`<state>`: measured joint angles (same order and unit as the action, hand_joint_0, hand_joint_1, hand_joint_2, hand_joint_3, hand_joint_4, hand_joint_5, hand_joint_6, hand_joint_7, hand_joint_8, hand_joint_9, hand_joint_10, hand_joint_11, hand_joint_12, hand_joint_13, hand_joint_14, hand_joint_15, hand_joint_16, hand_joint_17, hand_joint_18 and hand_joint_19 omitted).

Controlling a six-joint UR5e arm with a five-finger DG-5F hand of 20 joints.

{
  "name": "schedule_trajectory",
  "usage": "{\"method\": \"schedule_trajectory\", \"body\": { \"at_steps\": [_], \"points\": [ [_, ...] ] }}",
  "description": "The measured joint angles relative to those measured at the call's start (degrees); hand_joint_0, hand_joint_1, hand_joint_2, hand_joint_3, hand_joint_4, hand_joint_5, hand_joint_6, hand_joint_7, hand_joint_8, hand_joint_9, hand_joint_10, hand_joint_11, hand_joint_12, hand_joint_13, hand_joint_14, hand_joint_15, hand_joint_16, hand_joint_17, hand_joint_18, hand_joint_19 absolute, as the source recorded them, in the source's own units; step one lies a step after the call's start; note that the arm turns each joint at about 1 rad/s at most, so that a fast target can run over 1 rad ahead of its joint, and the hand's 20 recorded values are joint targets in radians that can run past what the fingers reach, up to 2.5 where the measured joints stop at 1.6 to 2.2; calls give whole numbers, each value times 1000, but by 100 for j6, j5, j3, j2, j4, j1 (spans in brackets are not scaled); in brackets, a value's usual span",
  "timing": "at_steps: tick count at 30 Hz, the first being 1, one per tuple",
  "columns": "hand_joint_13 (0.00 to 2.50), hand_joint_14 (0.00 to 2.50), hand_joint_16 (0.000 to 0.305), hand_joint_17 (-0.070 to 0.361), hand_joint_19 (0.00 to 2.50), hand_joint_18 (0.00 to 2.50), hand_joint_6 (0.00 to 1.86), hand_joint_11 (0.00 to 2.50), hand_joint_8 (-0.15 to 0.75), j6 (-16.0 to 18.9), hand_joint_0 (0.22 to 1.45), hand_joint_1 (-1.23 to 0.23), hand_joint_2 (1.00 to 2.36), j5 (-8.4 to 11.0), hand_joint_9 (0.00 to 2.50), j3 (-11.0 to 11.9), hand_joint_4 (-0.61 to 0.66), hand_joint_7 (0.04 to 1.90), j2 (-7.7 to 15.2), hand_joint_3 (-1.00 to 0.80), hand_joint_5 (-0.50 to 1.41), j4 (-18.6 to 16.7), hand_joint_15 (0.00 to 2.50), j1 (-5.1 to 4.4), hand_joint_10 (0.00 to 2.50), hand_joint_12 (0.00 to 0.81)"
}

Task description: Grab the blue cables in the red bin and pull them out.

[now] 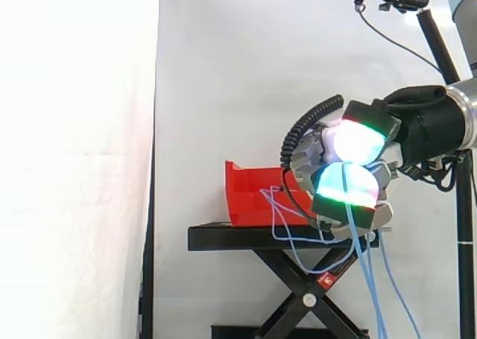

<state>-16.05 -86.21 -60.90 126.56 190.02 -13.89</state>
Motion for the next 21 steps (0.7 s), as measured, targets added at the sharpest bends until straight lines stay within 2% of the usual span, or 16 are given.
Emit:
{"method": "schedule_trajectory", "body": {
  "at_steps": [7,15,21],
  "points": [
    [1202,2473,36,82,1518,1383,683,1525,213,5,936,-798,1000,2,1580,0,171,571,0,-1000,932,0,798,0,1016,337],
    [1203,2474,37,83,1506,1383,684,1529,213,-4,935,-796,1000,8,1580,1,174,572,3,-1000,933,-61,804,1,1038,330],
    [1206,2475,37,83,1502,1385,685,1524,211,-7,934,-799,1000,21,1574,1,173,576,1,-1000,930,-287,800,1,1026,338]
  ]
}}
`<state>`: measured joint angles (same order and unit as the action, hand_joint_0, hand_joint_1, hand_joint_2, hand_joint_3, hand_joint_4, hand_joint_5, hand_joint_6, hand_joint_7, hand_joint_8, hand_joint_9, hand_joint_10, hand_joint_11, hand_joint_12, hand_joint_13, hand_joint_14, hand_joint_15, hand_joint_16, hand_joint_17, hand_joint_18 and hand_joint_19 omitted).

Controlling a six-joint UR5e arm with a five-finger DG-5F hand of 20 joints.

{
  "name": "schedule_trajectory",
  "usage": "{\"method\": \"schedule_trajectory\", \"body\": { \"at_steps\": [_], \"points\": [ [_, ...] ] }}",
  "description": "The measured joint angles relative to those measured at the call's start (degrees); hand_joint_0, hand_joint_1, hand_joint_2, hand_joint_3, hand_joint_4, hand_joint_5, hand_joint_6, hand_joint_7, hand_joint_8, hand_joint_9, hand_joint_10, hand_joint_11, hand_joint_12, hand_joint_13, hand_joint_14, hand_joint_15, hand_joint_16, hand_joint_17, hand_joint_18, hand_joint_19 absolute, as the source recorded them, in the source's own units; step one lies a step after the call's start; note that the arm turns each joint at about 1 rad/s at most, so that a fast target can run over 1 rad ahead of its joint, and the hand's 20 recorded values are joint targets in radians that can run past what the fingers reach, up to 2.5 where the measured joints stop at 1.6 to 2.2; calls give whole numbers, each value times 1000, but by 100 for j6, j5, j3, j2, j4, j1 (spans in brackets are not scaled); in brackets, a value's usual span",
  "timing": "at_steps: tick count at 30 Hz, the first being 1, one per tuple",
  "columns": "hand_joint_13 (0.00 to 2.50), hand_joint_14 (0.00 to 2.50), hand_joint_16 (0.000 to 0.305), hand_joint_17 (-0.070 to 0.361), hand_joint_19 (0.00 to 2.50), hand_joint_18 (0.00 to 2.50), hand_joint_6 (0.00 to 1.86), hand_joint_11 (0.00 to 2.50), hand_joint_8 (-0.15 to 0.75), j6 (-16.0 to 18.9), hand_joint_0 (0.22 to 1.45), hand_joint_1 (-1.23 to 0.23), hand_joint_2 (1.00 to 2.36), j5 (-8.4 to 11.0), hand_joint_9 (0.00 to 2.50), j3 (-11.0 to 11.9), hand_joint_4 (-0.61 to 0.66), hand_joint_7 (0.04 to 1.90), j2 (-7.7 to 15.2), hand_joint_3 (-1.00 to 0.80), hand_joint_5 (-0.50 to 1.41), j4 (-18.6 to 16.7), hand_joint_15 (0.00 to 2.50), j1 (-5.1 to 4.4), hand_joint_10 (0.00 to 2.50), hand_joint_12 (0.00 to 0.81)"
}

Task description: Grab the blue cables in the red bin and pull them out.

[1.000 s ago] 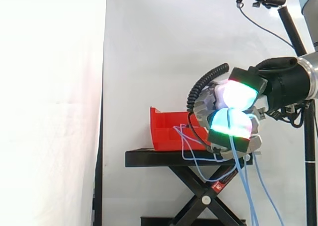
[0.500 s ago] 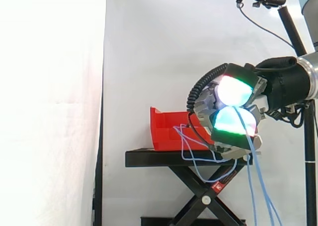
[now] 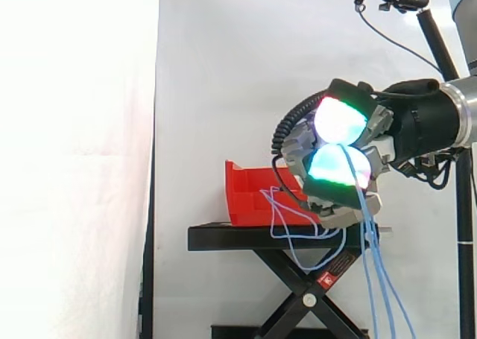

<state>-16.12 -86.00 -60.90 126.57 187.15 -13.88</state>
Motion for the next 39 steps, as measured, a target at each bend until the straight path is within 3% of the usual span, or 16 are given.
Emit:
{"method": "schedule_trajectory", "body": {
  "at_steps": [20,31,39],
  "points": [
    [1163,2500,37,84,1529,1337,860,1395,230,-4,898,-919,1000,13,1486,-15,243,480,1,-1000,815,-118,773,0,1185,346],
    [1135,2500,38,86,1534,1292,966,1302,243,64,873,-940,1000,13,1398,-328,287,401,0,-1000,735,-281,735,0,1288,352],
    [1109,2500,40,89,1511,1259,1031,1254,263,911,844,-952,1000,14,1343,-350,317,355,-1,-1000,682,-521,710,8,1359,363]
  ]
}}
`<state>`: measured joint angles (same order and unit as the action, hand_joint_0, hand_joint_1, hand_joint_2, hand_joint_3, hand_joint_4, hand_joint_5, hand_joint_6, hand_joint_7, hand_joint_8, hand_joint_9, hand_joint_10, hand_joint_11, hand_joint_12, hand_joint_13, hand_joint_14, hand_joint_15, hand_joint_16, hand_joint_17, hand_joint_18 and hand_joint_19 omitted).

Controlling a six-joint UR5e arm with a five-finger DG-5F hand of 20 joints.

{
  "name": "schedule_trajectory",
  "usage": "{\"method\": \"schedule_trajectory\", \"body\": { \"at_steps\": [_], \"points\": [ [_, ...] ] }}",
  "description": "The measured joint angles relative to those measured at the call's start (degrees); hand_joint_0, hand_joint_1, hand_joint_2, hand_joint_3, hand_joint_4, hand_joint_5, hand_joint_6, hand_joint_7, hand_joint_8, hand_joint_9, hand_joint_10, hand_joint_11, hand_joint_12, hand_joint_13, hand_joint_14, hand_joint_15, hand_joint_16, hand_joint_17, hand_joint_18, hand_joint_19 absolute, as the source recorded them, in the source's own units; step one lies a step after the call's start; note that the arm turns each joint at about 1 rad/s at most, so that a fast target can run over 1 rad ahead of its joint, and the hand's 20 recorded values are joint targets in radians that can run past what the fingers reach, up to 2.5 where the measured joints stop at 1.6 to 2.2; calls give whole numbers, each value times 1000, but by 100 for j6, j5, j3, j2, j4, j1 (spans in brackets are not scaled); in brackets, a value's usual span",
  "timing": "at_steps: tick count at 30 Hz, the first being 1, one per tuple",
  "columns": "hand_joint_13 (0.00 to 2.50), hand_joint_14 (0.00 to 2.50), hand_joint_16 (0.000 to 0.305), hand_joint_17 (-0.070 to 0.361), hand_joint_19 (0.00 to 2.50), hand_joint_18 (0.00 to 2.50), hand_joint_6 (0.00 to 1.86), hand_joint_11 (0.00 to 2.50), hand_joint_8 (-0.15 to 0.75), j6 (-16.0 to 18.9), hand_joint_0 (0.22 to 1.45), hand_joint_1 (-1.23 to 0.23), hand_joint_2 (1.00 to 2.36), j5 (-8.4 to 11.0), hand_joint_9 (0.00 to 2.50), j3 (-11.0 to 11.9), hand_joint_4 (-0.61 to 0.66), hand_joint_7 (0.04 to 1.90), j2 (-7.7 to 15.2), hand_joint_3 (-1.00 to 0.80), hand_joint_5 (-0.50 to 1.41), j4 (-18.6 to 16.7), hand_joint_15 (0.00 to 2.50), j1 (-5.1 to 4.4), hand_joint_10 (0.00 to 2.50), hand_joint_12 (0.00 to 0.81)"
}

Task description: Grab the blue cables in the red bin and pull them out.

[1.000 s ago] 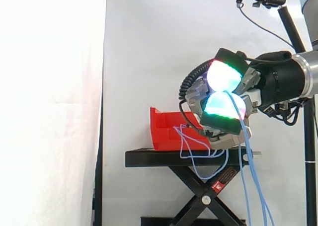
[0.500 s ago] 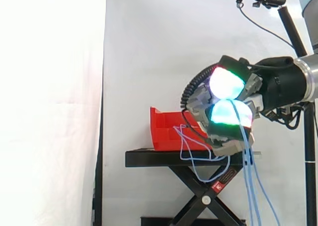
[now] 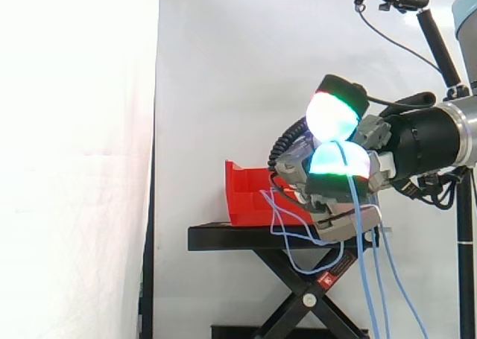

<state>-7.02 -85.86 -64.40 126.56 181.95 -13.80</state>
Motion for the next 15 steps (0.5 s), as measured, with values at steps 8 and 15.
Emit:
{"method": "schedule_trajectory", "body": {
  "at_steps": [8,15],
  "points": [
    [1097,2500,41,93,1484,1235,1054,1217,271,626,827,-964,1000,6,1304,-2,326,342,0,-1000,659,-18,689,0,1406,358],
    [1089,2500,42,94,1479,1221,1091,1176,279,668,815,-975,1000,8,1269,-2,334,312,0,-1000,630,-19,681,3,1435,362]
  ]
}}
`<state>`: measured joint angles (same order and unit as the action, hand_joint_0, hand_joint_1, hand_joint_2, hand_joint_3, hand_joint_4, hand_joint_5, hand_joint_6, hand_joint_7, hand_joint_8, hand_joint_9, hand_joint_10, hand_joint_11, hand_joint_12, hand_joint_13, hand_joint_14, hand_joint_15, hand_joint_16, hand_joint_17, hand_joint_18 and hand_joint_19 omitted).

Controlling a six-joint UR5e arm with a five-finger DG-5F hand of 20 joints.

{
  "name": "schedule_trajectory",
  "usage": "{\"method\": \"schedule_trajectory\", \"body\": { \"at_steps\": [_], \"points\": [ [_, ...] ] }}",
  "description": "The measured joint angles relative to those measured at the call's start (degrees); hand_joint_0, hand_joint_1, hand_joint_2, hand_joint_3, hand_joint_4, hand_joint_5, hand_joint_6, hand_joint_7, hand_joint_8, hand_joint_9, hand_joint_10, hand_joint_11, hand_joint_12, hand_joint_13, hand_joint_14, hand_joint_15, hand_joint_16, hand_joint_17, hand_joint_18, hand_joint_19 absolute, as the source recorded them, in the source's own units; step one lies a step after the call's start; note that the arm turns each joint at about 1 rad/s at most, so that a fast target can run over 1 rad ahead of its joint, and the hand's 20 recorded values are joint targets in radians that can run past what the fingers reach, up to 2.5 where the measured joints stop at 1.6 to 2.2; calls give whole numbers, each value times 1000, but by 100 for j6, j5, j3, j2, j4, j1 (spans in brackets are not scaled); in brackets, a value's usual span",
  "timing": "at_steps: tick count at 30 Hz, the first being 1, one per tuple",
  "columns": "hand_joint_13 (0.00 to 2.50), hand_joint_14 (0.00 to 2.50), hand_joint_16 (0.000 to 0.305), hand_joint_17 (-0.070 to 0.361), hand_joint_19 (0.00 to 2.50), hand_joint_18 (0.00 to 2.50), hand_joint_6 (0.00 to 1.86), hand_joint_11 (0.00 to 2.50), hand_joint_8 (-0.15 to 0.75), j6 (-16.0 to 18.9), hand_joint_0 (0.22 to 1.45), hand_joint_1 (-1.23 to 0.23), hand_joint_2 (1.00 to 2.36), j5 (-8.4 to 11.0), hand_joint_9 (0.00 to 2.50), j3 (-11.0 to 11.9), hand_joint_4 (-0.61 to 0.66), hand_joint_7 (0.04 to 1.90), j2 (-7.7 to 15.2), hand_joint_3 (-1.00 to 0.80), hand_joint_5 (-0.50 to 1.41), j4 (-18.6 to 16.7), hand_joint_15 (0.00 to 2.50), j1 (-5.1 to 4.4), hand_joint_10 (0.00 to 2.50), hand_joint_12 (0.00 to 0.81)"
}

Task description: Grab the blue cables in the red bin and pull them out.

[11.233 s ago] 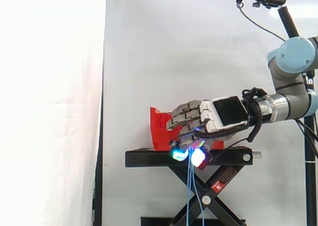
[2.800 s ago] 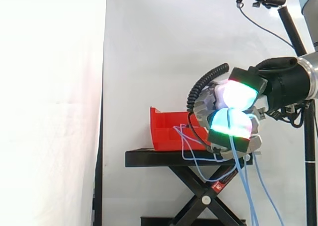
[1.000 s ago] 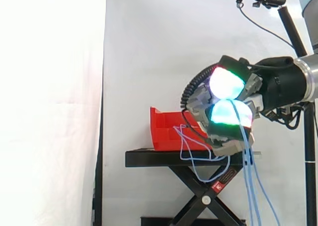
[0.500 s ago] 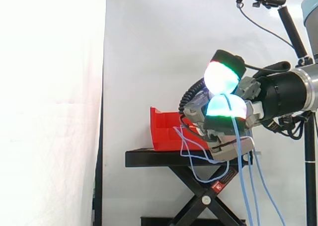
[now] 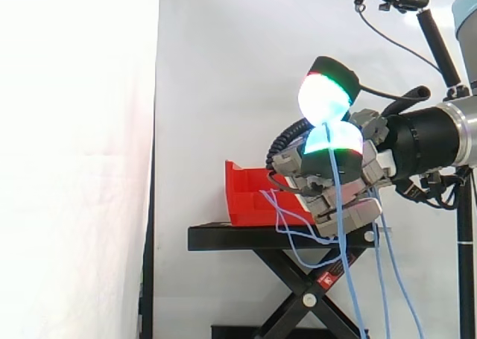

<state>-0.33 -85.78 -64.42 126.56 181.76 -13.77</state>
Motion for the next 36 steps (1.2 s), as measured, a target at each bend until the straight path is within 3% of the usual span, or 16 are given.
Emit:
{"method": "schedule_trajectory", "body": {
  "at_steps": [27,36],
  "points": [
    [1037,2500,42,95,1493,1163,1200,1102,301,234,799,-1003,1000,-3,1123,39,361,248,0,-1000,524,-30,641,39,1425,361],
    [1027,2500,42,94,1535,1158,1208,1114,299,52,801,-1007,1000,-26,1111,111,365,234,0,-1000,514,-263,647,61,1385,355]
  ]
}}
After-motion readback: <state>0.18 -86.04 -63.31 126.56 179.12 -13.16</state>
